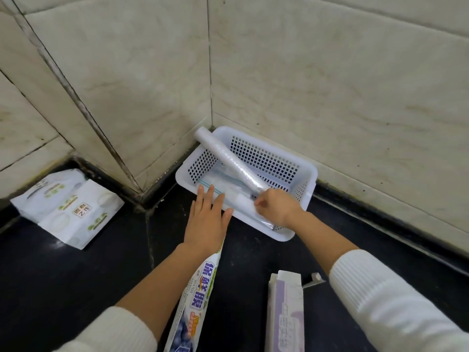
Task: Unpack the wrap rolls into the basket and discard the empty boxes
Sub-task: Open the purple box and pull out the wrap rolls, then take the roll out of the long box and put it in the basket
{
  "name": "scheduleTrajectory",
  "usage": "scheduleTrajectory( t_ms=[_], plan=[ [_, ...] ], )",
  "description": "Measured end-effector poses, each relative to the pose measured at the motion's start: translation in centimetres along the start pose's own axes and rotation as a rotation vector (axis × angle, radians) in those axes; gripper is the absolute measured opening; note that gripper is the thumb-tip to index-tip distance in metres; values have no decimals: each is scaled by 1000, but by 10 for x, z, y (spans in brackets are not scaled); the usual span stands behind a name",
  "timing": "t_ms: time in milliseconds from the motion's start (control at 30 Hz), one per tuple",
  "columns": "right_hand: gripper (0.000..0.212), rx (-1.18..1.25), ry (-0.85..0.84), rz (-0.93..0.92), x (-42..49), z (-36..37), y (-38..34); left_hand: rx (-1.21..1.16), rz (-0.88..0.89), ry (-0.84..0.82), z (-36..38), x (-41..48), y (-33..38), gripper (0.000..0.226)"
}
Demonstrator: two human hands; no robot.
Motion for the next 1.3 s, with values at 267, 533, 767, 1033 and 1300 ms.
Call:
scheduleTrajectory(
  t_ms=[267, 533, 767, 1033, 1300],
  plan=[
    [23, 185, 279, -62, -30, -13, -18, -411, -76, 256, -13, -48, -28, 50],
    [9, 493, 183, -87, -90, 53, -69, -529, -296, 190, 18, -149, -77, 29],
    [37, 521, -18, 276, -96, 129, -92, -684, -346, -64, 31, -185, -69, 33],
    [38, 866, -53, 526, -109, 147, -103, -592, -247, -127, 25, -194, -63, 41],
    [25, 1157, -96, 613, -121, 143, -101, -515, -255, -173, 28, -196, -59, 52]
  ],
)
Point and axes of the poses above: each hand's wrist, its own x-axis towards the middle knuckle, its own z-axis out of the palm, y = z × x, the point moved 2 cm from there along x, towards the middle knuckle, and after that the axes turned 2 degrees about z, right-handed, at the moved point
